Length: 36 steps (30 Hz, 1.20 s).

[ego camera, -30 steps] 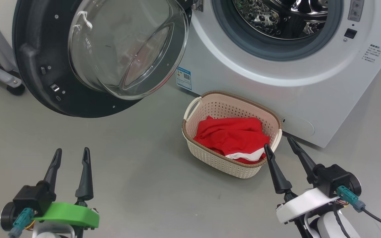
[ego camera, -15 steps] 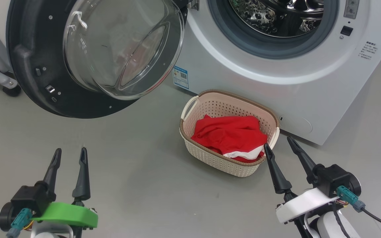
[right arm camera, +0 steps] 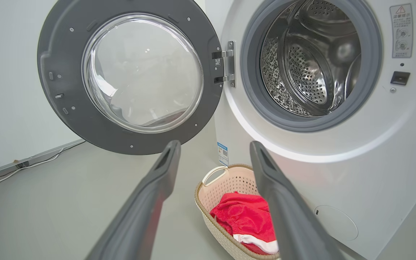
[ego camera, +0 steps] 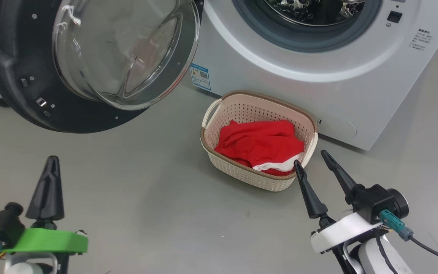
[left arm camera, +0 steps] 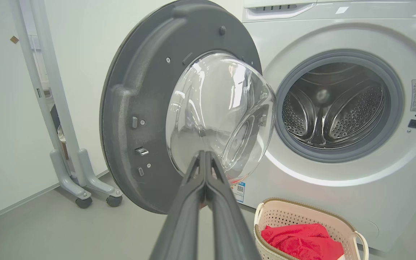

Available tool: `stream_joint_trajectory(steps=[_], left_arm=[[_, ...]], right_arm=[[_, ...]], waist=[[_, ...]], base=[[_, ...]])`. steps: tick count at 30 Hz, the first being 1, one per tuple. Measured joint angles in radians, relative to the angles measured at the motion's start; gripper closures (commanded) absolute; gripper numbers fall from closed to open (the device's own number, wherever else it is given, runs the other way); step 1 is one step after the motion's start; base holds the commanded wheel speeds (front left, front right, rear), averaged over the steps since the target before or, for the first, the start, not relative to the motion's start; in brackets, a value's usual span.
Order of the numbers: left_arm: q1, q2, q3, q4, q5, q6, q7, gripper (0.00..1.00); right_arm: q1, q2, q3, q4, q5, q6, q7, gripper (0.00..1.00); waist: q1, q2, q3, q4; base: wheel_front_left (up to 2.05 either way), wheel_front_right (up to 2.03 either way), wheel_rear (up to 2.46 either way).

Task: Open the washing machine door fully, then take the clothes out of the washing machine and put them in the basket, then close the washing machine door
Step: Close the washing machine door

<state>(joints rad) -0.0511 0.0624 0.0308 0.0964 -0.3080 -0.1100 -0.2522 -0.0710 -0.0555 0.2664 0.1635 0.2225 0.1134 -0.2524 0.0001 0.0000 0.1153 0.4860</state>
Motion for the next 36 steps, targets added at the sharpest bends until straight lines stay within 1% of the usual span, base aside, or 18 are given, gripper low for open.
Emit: stream_joint_trajectory(steps=[4,5,10,12,17,19,21,24,26,28,30,33,36], left_arm=[[-0.009,0.036,0.053,-0.031,-0.019,-0.001,0.0,1.0],[-0.027,0.064,0.079,-0.045,-0.03,-0.001,0.0,1.0],[-0.135,0.146,0.159,-0.095,-0.073,-0.002,0.006,1.0],[-0.183,0.191,0.201,-0.102,-0.094,-0.002,0.018,1.0],[-0.248,0.336,0.31,-0.083,-0.117,-0.002,0.071,1.0],[-0.273,0.382,0.349,-0.069,-0.141,-0.006,0.094,1.0],[-0.316,0.404,0.392,-0.043,-0.194,-0.006,0.121,1.0],[-0.387,0.419,0.454,0.02,-0.287,-0.006,0.169,1.0],[-0.429,0.434,0.488,0.072,-0.329,-0.005,0.197,1.0],[-0.473,0.453,0.524,0.134,-0.362,0.009,0.228,1.0],[-0.507,0.468,0.557,0.194,-0.394,0.032,0.263,1.0],[-0.529,0.49,0.597,0.295,-0.416,0.077,0.32,1.0],[-0.551,0.495,0.645,0.38,-0.455,0.123,0.366,1.0]], right_arm=[[-0.011,-0.005,0.007,-0.022,-0.019,0.0,0.006,0.0],[-0.017,-0.01,0.01,-0.029,-0.029,0.0,0.016,0.0],[-0.035,-0.034,0.01,-0.054,-0.044,-0.001,0.038,0.0],[-0.047,-0.043,0.01,-0.062,-0.049,-0.001,0.047,0.0],[-0.083,-0.048,0.019,-0.087,-0.068,-0.001,0.063,0.0],[-0.096,-0.052,0.019,-0.102,-0.077,-0.001,0.065,0.0],[-0.107,-0.061,0.017,-0.11,-0.086,-0.001,0.073,0.0],[-0.117,-0.07,0.019,-0.117,-0.091,-0.001,0.08,0.0],[-0.125,-0.072,0.021,-0.122,-0.093,-0.001,0.082,0.0],[-0.136,-0.071,0.029,-0.123,-0.093,-0.001,0.082,0.0],[-0.147,-0.07,0.039,-0.123,-0.093,-0.001,0.086,0.0],[-0.161,-0.067,0.051,-0.123,-0.093,0.0,0.086,0.0],[-0.168,-0.064,0.062,-0.123,-0.093,0.0,0.086,0.0]], waist=[[0.0,0.0,0.032,-0.011],[0.0,0.0,0.051,-0.017],[0.0,0.0,0.106,-0.031],[0.0,0.0,0.129,-0.036],[0.0,0.0,0.188,-0.053],[0.0,-0.0001,0.21,-0.063],[0.0,0.0,0.231,-0.072],[0.0,0.0,0.26,-0.088],[0.0,0.0,0.279,-0.099],[0.0001,0.0,0.295,-0.111],[0.0,0.0,0.306,-0.125],[0.0001,0.0,0.32,-0.148],[0.0,0.0,0.329,-0.171]], base=[[0.0,0.0,0.0],[0.0,0.0,0.0],[0.0,0.0,0.0],[0.0,0.0,0.0],[0.0,0.0,0.0],[0.0,0.0,0.0],[0.0,0.0,0.0],[0.0,0.0,0.0],[0.0,0.0,0.0],[0.0,0.0,0.0],[0.0,0.0,0.0],[0.0,0.0,0.0],[0.0,0.0,0.0]])
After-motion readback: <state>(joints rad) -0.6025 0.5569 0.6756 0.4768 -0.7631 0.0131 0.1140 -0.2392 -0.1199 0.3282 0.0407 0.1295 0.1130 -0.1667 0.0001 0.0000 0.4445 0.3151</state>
